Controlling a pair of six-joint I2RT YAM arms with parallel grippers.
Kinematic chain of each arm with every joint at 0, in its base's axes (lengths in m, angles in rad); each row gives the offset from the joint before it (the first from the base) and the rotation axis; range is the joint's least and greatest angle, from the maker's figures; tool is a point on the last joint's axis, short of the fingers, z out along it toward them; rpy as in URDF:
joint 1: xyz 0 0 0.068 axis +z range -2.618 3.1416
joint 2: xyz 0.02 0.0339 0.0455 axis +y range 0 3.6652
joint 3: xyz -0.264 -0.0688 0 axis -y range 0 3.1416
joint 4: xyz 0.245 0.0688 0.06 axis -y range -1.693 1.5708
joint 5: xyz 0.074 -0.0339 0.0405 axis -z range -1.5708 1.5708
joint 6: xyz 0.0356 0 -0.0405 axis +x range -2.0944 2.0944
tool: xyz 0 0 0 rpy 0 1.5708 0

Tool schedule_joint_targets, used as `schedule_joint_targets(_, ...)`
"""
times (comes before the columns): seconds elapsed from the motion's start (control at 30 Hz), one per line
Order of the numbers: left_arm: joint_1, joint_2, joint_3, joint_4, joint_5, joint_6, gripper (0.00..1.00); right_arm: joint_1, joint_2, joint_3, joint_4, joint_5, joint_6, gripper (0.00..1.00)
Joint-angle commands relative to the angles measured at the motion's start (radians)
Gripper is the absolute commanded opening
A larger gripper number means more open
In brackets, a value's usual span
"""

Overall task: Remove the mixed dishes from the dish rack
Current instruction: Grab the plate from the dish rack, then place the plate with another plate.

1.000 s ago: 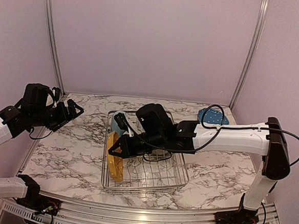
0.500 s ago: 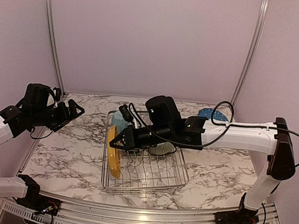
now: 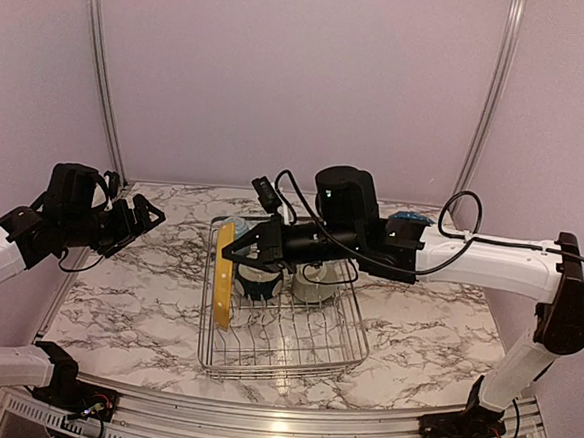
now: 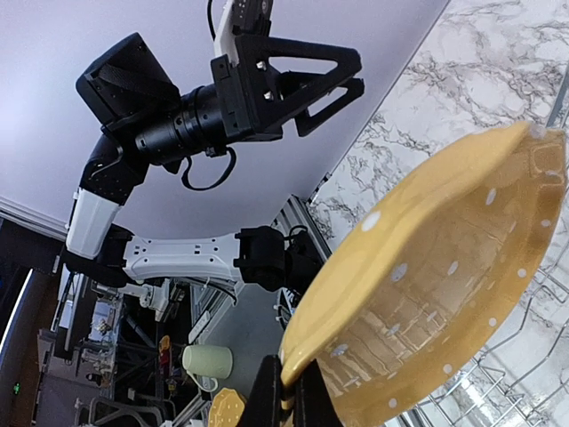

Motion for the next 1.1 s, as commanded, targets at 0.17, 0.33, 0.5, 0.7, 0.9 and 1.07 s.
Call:
schedule_joint_targets(0.17, -0.003, -0.005, -0.01, 0.012, 0.006, 0.005, 0.99, -0.029, -0.111, 0.056, 0.211, -0.052, 0.053, 0.0)
schedule_joint_targets(0.33, -0.005, -0.005, -0.011, 0.015, 0.014, -0.003, 0.99, -0.083, -0.135, 0.064, 0.227, -0.067, 0.079, 0.0)
schedule_joint_targets(0.5, -0.005, -0.01, -0.005, 0.011, 0.01, -0.001, 0.99, -0.166, -0.157, 0.065, 0.264, -0.105, 0.121, 0.0)
schedule_joint_targets(0.7, -0.005, -0.02, -0.001, -0.003, -0.001, 0.005, 0.99, -0.306, -0.198, 0.128, 0.178, -0.125, 0.074, 0.0)
schedule_joint_targets(0.9, -0.005, -0.022, 0.002, -0.011, -0.006, 0.006, 0.99, -0.501, -0.247, 0.158, 0.05, -0.137, -0.001, 0.0)
schedule_joint_targets(1.07, -0.004, -0.019, 0.003, -0.011, -0.008, 0.008, 0.99, -0.707, -0.265, 0.123, 0.037, -0.162, -0.012, 0.0)
